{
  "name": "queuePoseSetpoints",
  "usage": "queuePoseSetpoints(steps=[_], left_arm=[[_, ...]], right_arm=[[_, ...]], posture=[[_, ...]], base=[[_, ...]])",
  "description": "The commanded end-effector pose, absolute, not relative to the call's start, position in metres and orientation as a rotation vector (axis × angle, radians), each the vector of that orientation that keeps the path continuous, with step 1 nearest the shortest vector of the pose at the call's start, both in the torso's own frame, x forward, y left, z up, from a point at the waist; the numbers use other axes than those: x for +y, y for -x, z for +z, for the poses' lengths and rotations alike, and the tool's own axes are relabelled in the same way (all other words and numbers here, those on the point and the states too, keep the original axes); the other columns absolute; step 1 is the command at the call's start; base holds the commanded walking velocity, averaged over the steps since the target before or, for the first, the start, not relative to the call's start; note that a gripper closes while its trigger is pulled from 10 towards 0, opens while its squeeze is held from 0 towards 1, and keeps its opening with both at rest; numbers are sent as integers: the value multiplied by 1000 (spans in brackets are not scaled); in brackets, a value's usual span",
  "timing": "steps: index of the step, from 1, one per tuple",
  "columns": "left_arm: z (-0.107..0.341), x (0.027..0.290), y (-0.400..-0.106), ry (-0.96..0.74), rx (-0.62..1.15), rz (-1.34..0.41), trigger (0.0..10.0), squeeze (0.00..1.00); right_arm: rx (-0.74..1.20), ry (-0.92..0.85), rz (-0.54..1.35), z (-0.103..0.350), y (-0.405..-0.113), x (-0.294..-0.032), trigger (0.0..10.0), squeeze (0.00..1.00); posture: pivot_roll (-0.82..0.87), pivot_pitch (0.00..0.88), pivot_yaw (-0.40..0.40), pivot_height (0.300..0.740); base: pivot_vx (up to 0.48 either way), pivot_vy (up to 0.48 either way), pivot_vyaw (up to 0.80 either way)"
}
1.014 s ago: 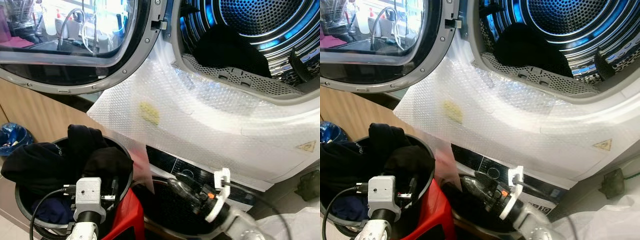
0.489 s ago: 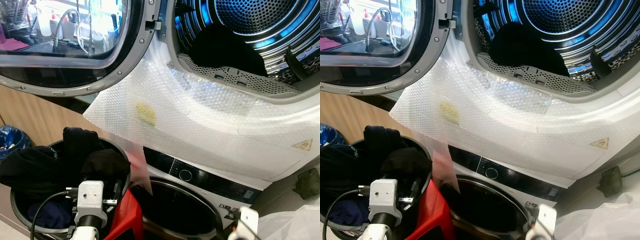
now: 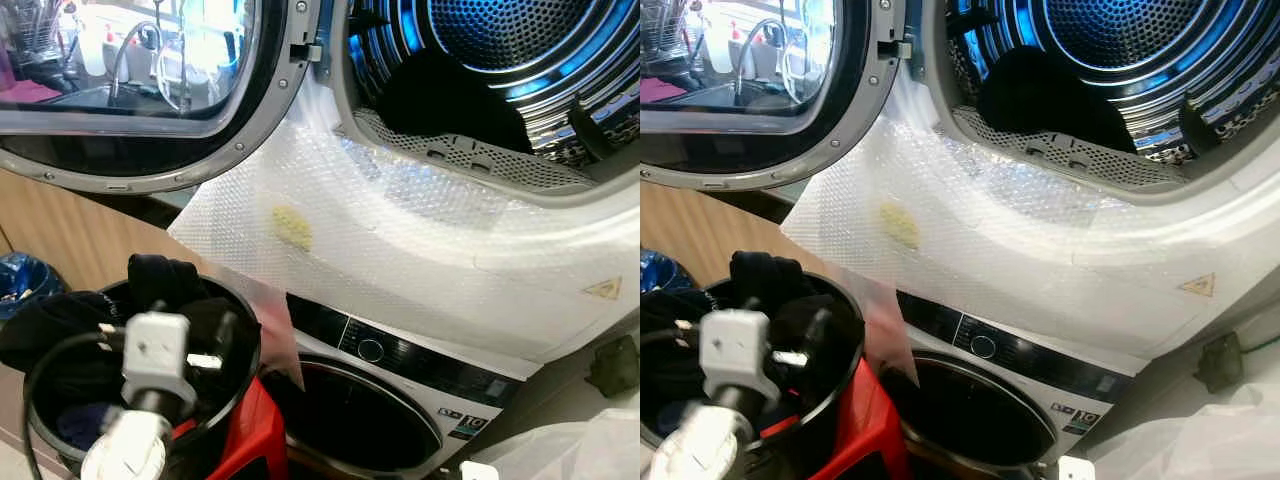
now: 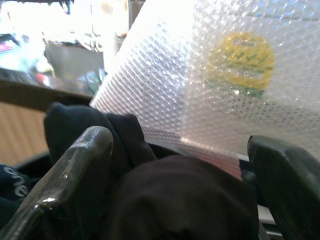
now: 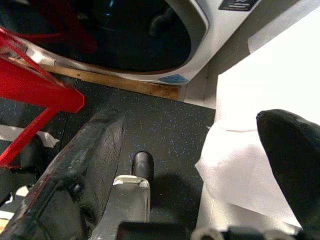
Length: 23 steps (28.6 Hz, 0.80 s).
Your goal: Clothes washing
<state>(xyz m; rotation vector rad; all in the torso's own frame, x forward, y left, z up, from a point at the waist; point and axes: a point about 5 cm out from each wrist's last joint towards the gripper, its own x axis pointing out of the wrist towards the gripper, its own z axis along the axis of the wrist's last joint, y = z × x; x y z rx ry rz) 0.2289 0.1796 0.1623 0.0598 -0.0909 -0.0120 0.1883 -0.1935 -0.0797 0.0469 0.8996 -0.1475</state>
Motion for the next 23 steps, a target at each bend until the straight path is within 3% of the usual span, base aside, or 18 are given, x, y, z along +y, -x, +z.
queuePoseSetpoints(steps=[1, 7, 22, 23], left_arm=[[154, 181, -234, -52, -32, -75, 10000, 1000], [147, 197, -244, -139, 48, -163, 10000, 1000], [135, 205, -258, -202, 137, -238, 10000, 1000], [135, 204, -260, -208, 137, -243, 10000, 0]], right_arm=[[908, -29, -146, -80, -188, -195, 10000, 0], [905, -5, -122, -79, -191, -194, 10000, 0], [920, 16, -128, -80, -186, -201, 10000, 0], [920, 16, -128, -80, -186, -201, 10000, 0]], posture=[[206, 99, -140, 740], [179, 100, -140, 740], [155, 98, -157, 740], [154, 96, -158, 740]], base=[[0, 0, 0], [0, 0, 0], [0, 0, 0], [0, 0, 0]])
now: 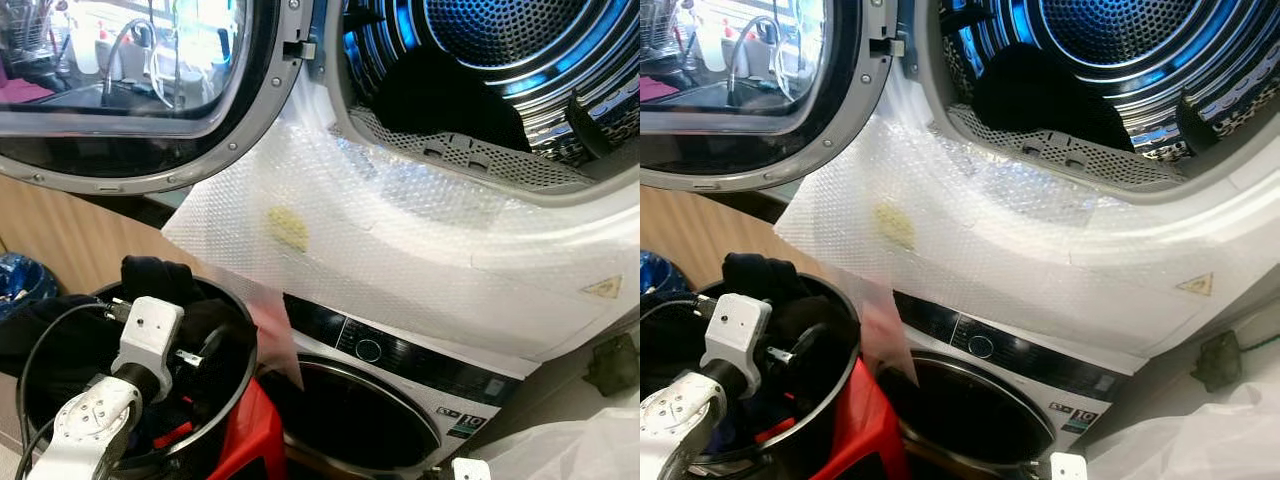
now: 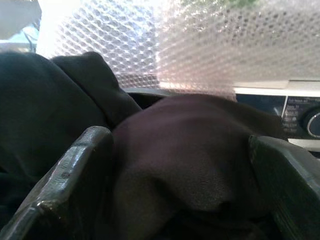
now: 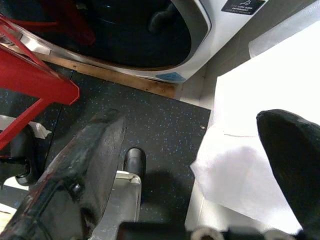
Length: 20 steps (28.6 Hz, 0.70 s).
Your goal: Clothes washing
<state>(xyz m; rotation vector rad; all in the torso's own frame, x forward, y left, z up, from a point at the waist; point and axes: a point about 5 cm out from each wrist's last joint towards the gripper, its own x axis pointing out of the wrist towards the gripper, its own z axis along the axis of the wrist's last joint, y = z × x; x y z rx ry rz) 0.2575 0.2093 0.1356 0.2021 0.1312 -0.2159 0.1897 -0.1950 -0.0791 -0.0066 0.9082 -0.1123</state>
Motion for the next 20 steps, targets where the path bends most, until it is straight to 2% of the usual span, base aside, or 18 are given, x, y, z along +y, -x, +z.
queuePoseSetpoints(steps=[1, 12, 20], left_arm=[[133, 204, -262, -214, 145, -235, 10000, 0], [118, 215, -265, -258, 294, -109, 10000, 0], [112, 222, -262, -330, 397, -84, 10000, 0]], right_arm=[[920, 17, -129, -80, -186, -202, 10000, 0], [922, 23, -132, -80, -184, -204, 10000, 0], [924, 37, -113, -81, -185, -201, 10000, 0]], posture=[[152, 94, -158, 740], [144, 68, -146, 740], [158, 55, -143, 740]], base=[[0, 0, 0], [0, 0, 0], [0, 0, 0]])
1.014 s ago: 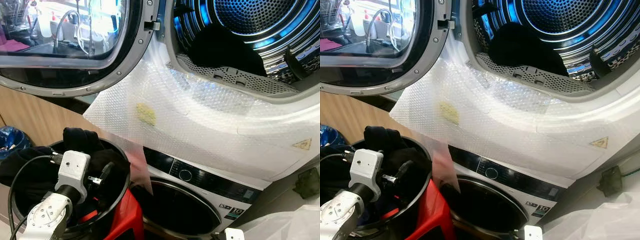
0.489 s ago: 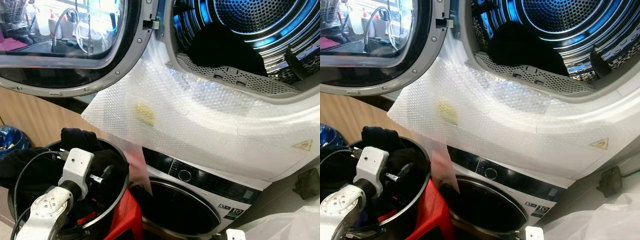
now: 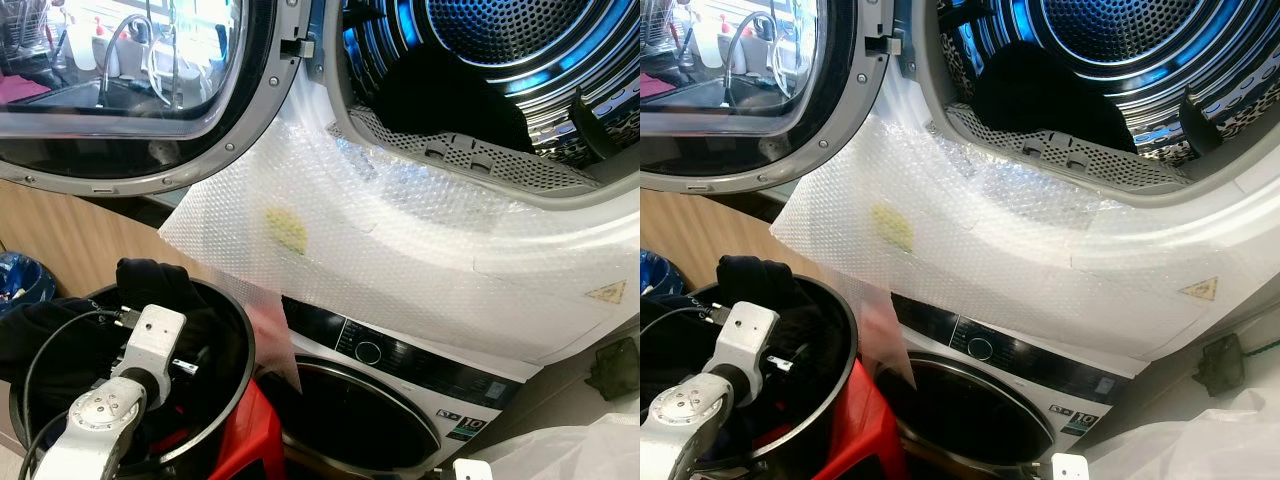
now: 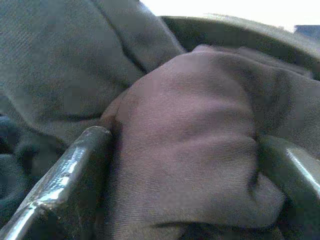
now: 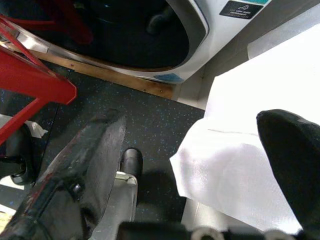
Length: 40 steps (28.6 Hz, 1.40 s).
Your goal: Clothes washing
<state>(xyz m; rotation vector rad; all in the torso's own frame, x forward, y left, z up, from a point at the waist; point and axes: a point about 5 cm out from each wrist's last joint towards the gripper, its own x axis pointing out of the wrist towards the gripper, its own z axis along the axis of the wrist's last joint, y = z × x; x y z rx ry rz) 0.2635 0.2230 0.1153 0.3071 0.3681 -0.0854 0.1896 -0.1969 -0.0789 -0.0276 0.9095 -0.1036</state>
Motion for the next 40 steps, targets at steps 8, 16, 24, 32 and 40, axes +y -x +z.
queuePoseSetpoints(steps=[8, 16, 24, 32, 40], left_arm=[[98, 212, -266, -313, 500, -139, 9255, 0], [98, 202, -270, -295, 534, -179, 0, 0], [100, 198, -273, -283, 532, -198, 0, 0], [97, 192, -272, -265, 544, -212, 0, 0], [97, 186, -271, -260, 539, -244, 0, 0]], right_arm=[[918, 47, -97, -81, -186, -197, 10000, 0], [930, 46, -113, -83, -181, -199, 10000, 0], [930, 46, -113, -82, -182, -199, 10000, 0], [919, 50, -116, -80, -187, -202, 10000, 0], [927, 72, -125, -82, -177, -212, 10000, 0]], posture=[[147, 58, -135, 740], [128, 72, -122, 740], [114, 82, -122, 740], [89, 100, -114, 740], [34, 154, -95, 740]], base=[[0, 0, 0], [0, 0, 0], [0, 0, 0], [0, 0, 0], [0, 0, 0]])
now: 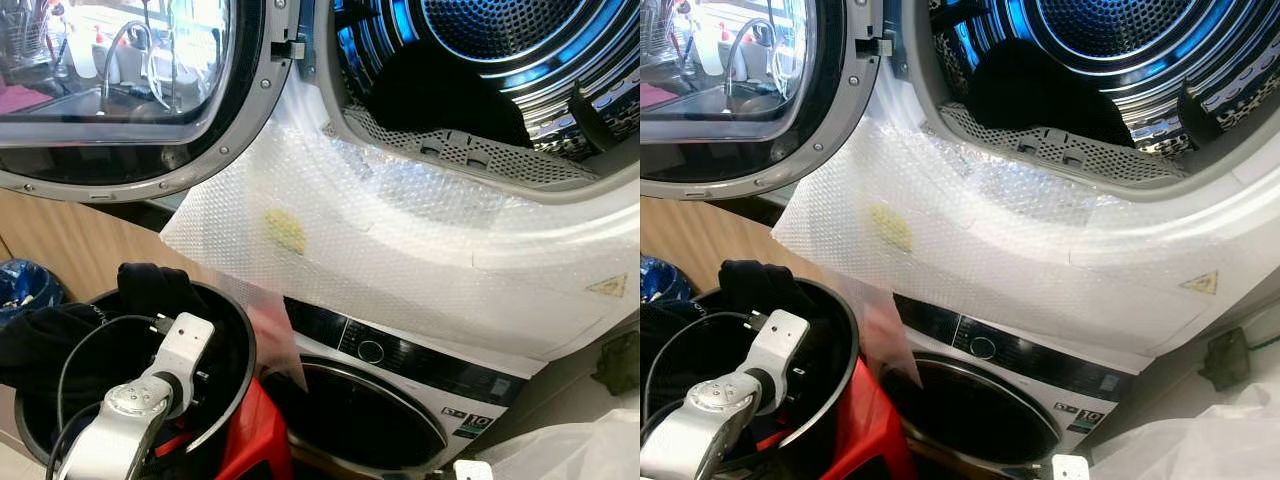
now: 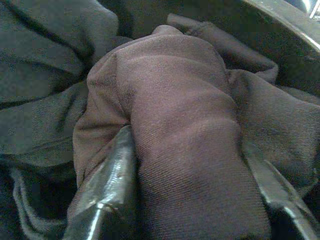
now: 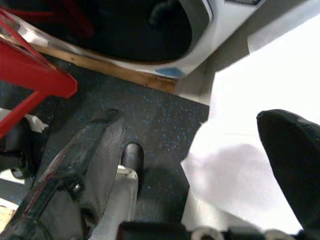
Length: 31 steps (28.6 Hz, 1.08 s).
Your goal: Clothes washing
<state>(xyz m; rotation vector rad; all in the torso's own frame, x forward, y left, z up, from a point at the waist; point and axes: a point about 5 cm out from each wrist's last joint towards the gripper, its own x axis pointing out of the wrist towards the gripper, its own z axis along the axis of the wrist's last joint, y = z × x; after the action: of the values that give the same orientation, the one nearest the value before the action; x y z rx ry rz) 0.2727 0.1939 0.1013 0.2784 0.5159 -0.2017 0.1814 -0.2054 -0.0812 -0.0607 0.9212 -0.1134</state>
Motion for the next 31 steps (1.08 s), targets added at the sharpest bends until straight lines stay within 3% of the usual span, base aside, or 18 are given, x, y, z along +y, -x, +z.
queuePoseSetpoints(steps=[1, 5, 13, 23, 31], left_arm=[[97, 186, -272, -261, 538, -247, 0, 0], [98, 184, -274, -267, 528, -275, 0, 0], [99, 177, -275, -243, 520, -294, 0, 0], [115, 192, -283, -283, 447, -259, 0, 0], [123, 173, -292, -233, 384, -305, 0, 0]], right_arm=[[926, 72, -127, -82, -177, -213, 10000, 0], [916, 68, -147, -81, -177, -217, 10000, 0], [903, 27, -204, -82, -173, -221, 10000, 0], [867, -21, -160, -77, -193, -192, 10000, 0], [835, -54, -219, -73, -198, -203, 10000, 0]], posture=[[31, 157, -94, 740], [6, 170, -80, 740], [-15, 109, -58, 740], [25, 74, -2, 740], [-18, 81, -12, 740]], base=[[0, 0, 0], [0, 0, 0], [0, 0, 0], [0, 0, 0], [0, 0, 0]])
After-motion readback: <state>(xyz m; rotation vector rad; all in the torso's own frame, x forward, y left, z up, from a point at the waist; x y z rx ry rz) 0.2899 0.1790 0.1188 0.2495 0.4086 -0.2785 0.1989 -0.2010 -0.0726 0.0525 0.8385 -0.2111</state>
